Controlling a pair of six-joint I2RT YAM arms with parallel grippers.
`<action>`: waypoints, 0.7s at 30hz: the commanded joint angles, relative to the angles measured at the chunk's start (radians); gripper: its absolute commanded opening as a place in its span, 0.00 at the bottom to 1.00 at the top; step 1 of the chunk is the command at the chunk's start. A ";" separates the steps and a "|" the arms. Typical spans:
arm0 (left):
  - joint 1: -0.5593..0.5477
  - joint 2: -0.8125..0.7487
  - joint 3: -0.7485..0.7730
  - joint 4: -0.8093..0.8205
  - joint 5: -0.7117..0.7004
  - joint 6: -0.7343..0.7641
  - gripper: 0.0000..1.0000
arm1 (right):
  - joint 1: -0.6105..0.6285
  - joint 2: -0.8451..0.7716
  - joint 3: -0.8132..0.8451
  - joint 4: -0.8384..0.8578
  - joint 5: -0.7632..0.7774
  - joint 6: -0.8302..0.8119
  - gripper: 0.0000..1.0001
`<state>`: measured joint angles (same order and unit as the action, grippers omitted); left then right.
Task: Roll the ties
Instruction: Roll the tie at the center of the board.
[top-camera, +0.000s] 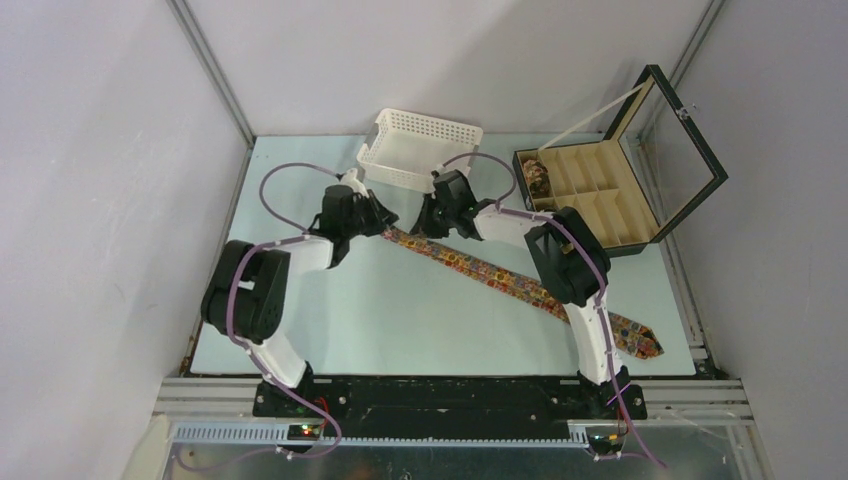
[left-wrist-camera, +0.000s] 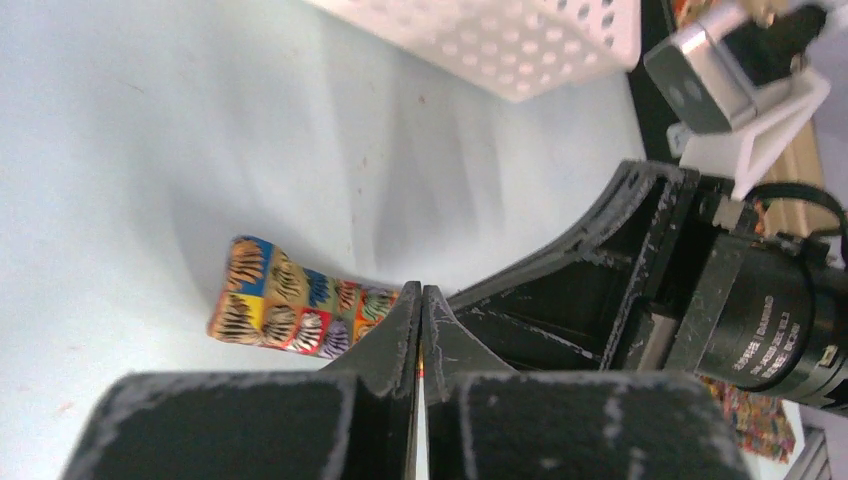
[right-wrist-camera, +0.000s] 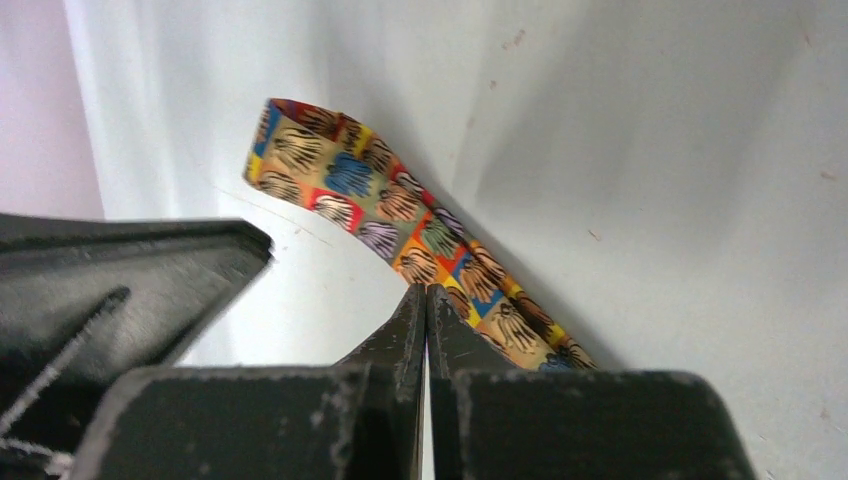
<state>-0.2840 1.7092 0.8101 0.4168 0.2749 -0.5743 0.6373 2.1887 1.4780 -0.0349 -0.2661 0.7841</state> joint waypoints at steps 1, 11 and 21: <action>0.071 -0.105 -0.010 0.047 0.005 -0.039 0.02 | -0.005 -0.067 0.019 0.070 -0.022 -0.044 0.00; 0.170 -0.126 -0.053 0.042 -0.056 -0.081 0.11 | 0.014 0.047 0.141 0.057 -0.114 -0.052 0.01; 0.187 -0.002 -0.006 0.019 -0.060 -0.082 0.08 | 0.025 0.124 0.214 0.040 -0.092 -0.026 0.00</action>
<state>-0.1040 1.6745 0.7631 0.4370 0.2306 -0.6552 0.6556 2.2940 1.6493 -0.0017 -0.3706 0.7517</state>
